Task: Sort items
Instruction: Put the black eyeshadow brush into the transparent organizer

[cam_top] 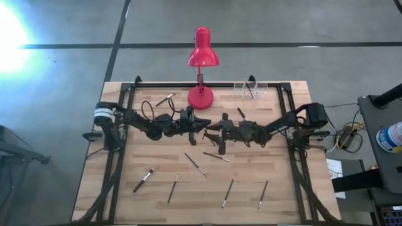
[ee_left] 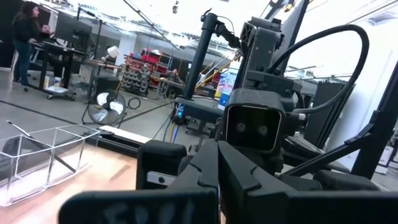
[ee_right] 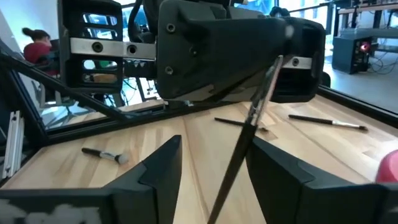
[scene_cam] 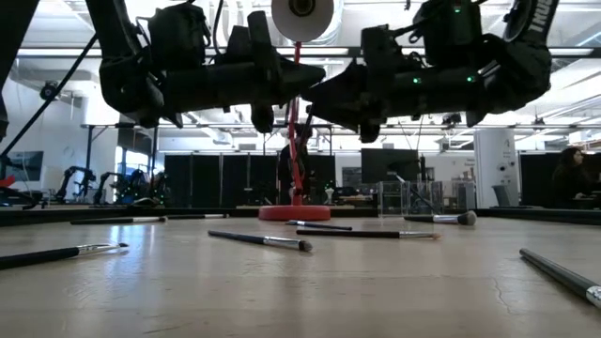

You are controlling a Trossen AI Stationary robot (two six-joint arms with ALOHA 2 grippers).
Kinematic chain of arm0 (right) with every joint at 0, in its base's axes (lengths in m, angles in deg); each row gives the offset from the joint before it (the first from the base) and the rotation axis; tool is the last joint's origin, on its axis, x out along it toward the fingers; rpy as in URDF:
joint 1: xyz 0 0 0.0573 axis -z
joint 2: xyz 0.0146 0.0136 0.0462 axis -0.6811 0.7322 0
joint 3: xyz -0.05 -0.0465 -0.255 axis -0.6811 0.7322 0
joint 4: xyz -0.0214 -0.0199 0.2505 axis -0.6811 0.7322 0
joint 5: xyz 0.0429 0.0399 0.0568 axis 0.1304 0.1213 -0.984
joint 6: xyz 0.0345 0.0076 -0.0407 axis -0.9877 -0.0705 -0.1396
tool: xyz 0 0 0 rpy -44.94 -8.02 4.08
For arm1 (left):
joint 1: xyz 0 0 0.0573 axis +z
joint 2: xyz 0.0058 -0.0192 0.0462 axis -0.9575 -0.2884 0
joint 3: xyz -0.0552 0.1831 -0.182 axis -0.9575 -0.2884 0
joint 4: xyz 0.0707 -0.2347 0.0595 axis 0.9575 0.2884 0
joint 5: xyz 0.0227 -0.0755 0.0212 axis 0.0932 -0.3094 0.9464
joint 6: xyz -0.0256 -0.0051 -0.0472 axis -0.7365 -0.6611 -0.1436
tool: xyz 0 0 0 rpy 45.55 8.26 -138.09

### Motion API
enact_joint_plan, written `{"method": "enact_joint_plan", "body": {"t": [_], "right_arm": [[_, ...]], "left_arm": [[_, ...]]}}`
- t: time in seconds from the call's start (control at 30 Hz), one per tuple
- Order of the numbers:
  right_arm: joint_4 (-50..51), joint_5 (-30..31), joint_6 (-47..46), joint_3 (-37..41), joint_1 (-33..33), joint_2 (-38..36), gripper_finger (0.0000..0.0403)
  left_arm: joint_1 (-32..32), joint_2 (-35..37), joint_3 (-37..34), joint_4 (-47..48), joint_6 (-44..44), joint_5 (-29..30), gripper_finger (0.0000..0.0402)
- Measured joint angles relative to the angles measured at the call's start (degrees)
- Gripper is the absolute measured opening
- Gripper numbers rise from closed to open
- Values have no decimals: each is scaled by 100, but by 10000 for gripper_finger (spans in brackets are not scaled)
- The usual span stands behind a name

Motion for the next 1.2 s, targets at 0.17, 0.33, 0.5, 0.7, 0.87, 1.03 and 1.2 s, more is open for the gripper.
{"method": "enact_joint_plan", "body": {"t": [0.17, 0.33, 0.5, 0.7, 0.87, 1.03, 1.2], "right_arm": [[-1, 2, 51, -62, 2, 51, 106], [-93, 23, 238, -8, 9, 10, 30], [-127, 11, 317, 55, 9, 4, 18], [78, -17, 350, 186, 15, -237, 16], [786, 3, 479, 305, 15, -846, 15], [2180, 483, 608, 349, 110, -1802, 15], [3820, 1035, 598, 347, 628, -2964, 14]], "left_arm": [[-4, 2, 0, -4, 39, -2, 0], [-16, 14, 0, -59, 54, -93, 0], [-17, 24, 0, -52, 20, -286, 0], [-12, 351, -44, 367, -164, -237, 15], [-8, 958, -310, 945, 115, -217, 50], [-8, 1676, -895, 1131, 654, -147, 63], [1, 2279, -1545, 1167, 822, 442, 60]]}}
